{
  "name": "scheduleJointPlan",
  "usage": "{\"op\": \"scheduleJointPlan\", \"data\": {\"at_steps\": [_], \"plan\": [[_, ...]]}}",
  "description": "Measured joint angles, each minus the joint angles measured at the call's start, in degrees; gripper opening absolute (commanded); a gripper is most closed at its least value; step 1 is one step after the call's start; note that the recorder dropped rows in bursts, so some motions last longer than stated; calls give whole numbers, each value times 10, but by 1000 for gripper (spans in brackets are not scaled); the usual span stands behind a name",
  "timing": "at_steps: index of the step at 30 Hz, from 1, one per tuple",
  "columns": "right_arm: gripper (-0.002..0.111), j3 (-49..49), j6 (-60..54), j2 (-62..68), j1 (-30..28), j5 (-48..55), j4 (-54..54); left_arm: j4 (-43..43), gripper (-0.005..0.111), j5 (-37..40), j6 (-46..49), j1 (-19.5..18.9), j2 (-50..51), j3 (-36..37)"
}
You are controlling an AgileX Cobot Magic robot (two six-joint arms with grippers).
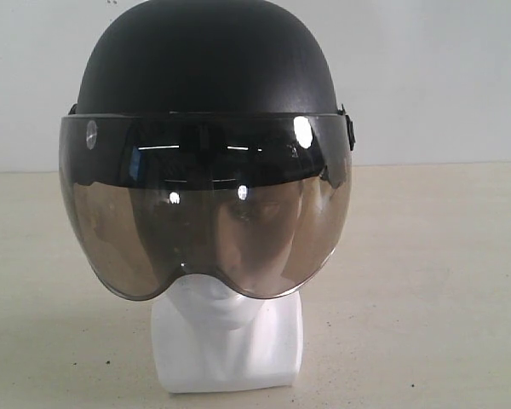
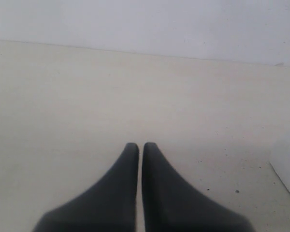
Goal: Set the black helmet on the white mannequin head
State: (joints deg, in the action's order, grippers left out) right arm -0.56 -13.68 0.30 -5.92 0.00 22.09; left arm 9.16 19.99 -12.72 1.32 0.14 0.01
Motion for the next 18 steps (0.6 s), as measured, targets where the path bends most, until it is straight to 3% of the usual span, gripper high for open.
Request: {"op": "scheduleJointPlan", "data": {"at_steps": [7,18], "plan": [[0,3,96,0,0,67,-178,0,4,0,0,0,0,0],[0,6,113,0,0,196,-215,0,4,0,0,0,0,0]]}}
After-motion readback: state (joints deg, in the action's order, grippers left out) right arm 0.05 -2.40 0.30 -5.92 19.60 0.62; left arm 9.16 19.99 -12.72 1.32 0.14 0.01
